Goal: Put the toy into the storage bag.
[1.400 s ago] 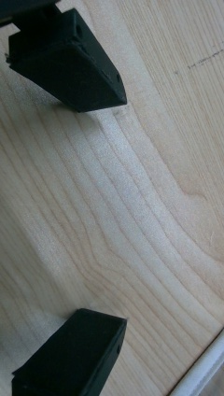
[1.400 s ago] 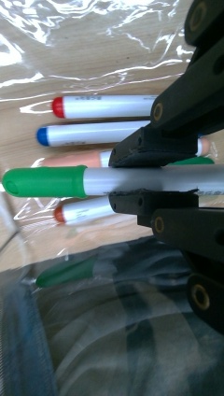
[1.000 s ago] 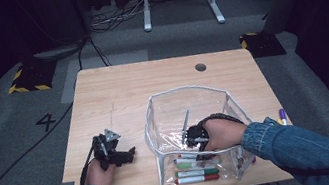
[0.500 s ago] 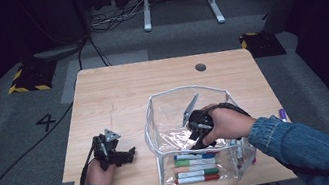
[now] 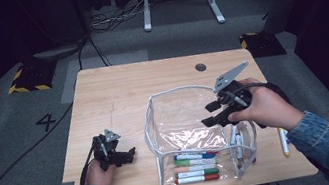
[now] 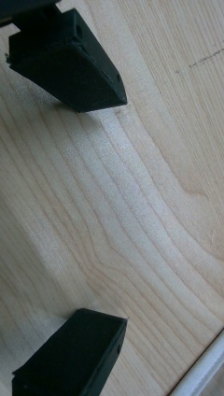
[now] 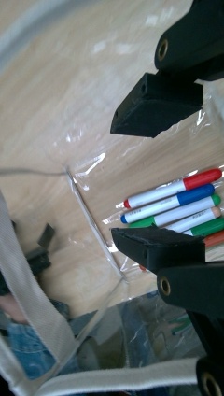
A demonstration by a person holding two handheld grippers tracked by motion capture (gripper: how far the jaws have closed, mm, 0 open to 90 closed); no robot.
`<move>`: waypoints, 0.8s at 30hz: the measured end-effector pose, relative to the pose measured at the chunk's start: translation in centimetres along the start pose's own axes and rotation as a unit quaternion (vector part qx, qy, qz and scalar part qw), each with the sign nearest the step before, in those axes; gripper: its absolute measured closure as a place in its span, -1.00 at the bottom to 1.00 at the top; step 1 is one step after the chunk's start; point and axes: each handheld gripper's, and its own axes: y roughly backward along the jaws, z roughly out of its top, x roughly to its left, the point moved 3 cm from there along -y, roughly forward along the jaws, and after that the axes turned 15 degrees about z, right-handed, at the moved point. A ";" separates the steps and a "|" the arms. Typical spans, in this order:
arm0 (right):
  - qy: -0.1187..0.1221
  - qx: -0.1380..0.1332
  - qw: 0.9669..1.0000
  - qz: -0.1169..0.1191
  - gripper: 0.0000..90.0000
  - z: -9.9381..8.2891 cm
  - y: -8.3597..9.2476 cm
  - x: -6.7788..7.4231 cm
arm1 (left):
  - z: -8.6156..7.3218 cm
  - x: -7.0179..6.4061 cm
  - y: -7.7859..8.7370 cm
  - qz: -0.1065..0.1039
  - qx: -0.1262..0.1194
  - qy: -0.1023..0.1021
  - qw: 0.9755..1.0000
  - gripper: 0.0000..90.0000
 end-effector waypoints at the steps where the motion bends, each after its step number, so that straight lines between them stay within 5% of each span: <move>1: -0.007 -0.009 1.000 -0.008 -0.03 -0.3 0.8 -0.1 | 0.0 0.0 0.0 0.000 0.000 -0.001 1.000 -1.00; 13: -0.066 -0.094 0.990 -0.078 -0.01 -5.5 8.6 -1.6 | 0.0 0.1 0.0 0.000 -0.001 -0.003 1.000 -1.00; 18: -0.096 -0.104 0.984 -0.105 -0.02 -8.3 9.4 -2.6 | 0.0 0.1 0.0 0.001 0.000 -0.003 1.000 -1.00; 24: -0.132 -0.095 0.979 -0.124 -0.02 -11.8 7.8 -4.4 | 0.0 0.1 0.0 0.001 -0.001 -0.003 1.000 -1.00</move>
